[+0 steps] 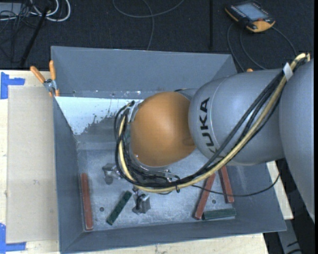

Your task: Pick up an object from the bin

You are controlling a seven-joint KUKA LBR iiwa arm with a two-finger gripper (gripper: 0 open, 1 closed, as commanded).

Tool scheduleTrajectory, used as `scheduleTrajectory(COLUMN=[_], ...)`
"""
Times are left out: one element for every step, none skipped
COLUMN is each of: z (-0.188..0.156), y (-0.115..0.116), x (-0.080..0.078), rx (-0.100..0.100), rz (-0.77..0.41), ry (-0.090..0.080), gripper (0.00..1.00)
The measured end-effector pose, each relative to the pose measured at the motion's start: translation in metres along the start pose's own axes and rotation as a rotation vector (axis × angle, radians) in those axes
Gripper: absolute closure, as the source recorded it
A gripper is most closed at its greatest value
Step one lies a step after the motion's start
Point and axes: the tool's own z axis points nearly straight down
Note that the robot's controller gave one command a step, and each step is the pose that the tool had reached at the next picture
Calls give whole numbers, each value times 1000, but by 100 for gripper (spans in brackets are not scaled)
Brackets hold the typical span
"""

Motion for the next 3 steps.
scheduleTrajectory(z=[70, 80, 81], y=[10, 19, 19], x=[4, -10, -10], rx=[2, 1, 0], rz=[-295, -499, -496], ry=[-4, -3, -2], gripper=[0, 100, 100])
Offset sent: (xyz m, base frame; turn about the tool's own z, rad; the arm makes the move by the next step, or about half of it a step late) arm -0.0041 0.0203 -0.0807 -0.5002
